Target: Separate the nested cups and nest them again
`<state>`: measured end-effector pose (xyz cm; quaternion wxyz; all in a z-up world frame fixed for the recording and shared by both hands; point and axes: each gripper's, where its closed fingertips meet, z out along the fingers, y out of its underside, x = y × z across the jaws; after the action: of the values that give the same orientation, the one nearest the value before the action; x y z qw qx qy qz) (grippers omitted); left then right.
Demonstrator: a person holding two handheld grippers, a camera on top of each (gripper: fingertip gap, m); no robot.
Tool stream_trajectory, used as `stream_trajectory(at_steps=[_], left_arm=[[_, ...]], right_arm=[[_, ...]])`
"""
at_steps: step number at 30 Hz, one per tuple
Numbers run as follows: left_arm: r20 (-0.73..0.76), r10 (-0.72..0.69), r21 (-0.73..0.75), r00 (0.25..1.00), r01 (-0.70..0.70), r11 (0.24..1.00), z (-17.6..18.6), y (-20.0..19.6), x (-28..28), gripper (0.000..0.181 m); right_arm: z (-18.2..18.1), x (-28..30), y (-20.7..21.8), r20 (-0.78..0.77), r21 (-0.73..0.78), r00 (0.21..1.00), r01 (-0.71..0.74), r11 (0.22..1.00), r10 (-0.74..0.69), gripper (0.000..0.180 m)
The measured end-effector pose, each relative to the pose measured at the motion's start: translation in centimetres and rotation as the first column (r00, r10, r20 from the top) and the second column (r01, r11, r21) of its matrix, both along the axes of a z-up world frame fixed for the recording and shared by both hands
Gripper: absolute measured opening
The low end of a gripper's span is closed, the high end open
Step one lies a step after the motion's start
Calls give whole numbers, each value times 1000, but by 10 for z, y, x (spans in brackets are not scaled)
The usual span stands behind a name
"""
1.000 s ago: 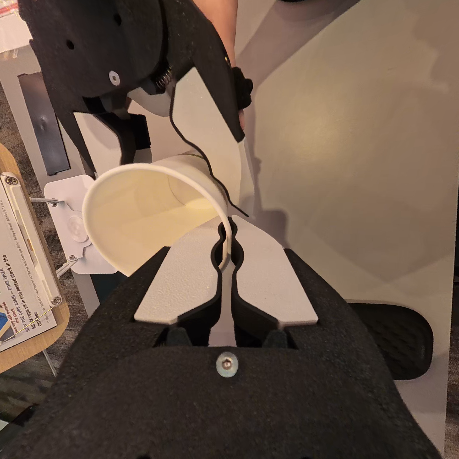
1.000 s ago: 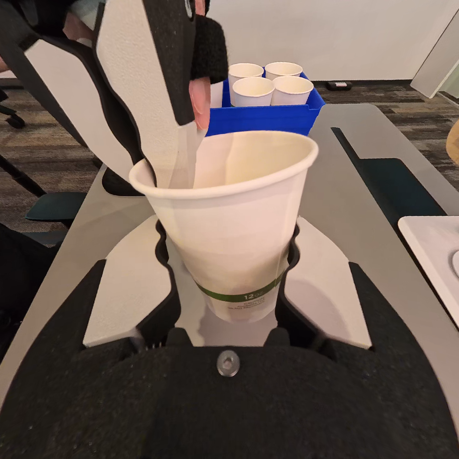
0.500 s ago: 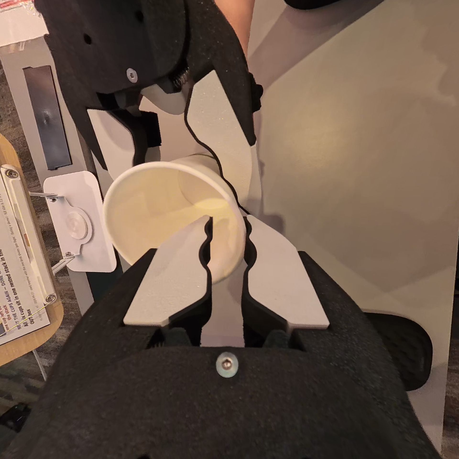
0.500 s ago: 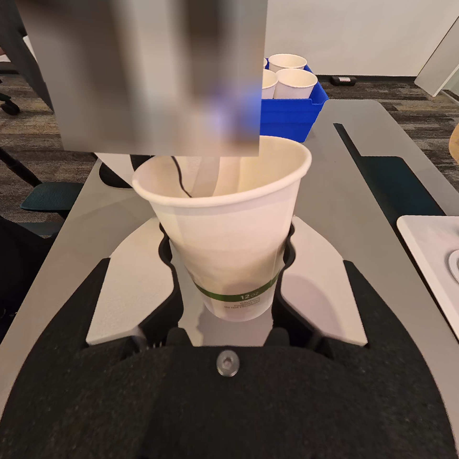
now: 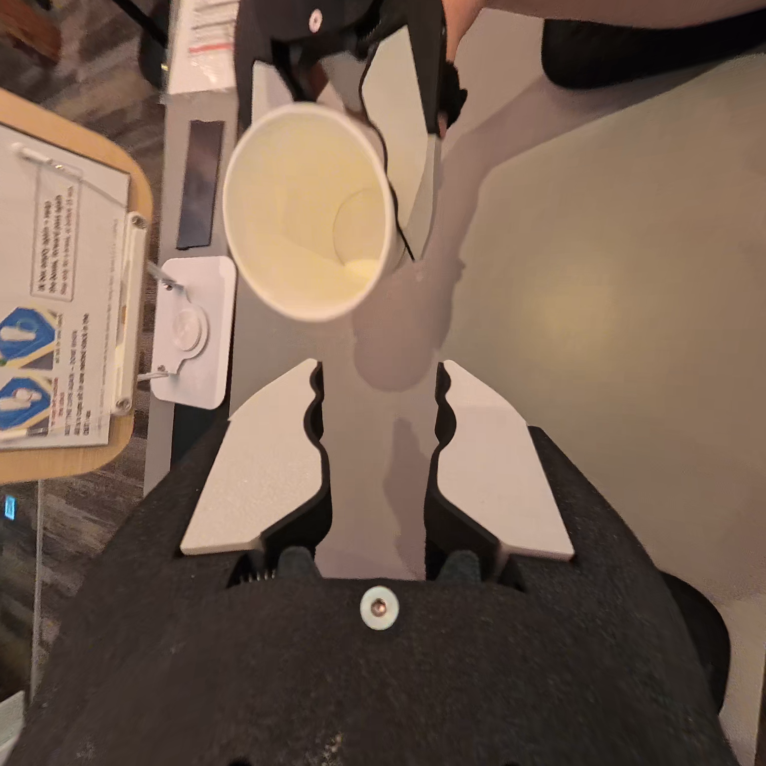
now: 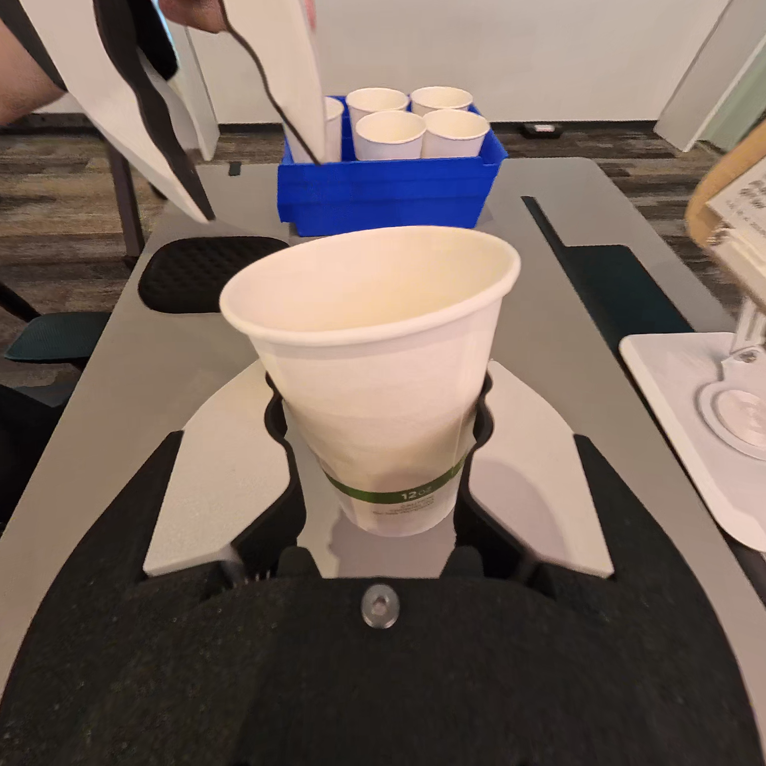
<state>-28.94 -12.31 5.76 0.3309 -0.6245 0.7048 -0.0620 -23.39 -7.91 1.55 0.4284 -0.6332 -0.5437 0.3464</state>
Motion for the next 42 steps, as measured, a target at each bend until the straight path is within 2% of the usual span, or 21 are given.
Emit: stream_trajectory(at_steps=[5, 8, 11, 13, 16, 20, 22, 24, 26, 28, 34, 42], left_arm=[[210, 121, -8, 970, -122, 993, 11, 2, -33, 49], [297, 207, -27, 932, -208, 978, 4, 9, -53, 53], [391, 290, -48, 873, -295, 954, 2, 17, -70, 56], [444, 329, -68, 833, -335, 940, 3, 18, -81, 56], [473, 350, -90, 808, -351, 932, 2, 13, -91, 53], [477, 337, -65, 812, -350, 935, 4, 6, -93, 52], [474, 326, -52, 818, -344, 938, 7, 3, -90, 51], [467, 309, -37, 828, -331, 943, 11, 0, -85, 51], [467, 291, -20, 835, -319, 948, 16, -3, -78, 51], [464, 276, -10, 842, -306, 952, 19, -6, -72, 51], [451, 241, 26, 860, -283, 959, 24, -14, -64, 51], [441, 227, 33, 869, -268, 963, 25, -17, -58, 51]], right_arm=[[49, 52, 18, -80, 78, 984, 166, 983, -160, 89], [88, 115, 32, -142, 144, 934, 347, 927, -328, 89], [116, 208, 47, -220, 170, 809, 582, 795, -545, 89], [117, 282, 54, -233, 173, 678, 735, 656, -698, 89], [81, 385, 54, -154, 135, 453, 890, 436, -878, 89], [3, 465, 36, -6, 23, 234, 972, 234, -972, 89], [-32, 474, 30, 67, -33, 206, 978, 205, -976, 90], [-58, 480, 30, 133, -10, 178, 984, 178, -975, 90], [-75, 487, 33, 160, 17, 145, 989, 149, -976, 90], [-87, 487, 39, 158, -41, 142, 990, 138, -977, 91], [-105, 503, 46, 136, -62, 73, 996, 65, -988, 90], [-107, 508, 58, 42, -100, 52, 994, 48, -998, 91]])
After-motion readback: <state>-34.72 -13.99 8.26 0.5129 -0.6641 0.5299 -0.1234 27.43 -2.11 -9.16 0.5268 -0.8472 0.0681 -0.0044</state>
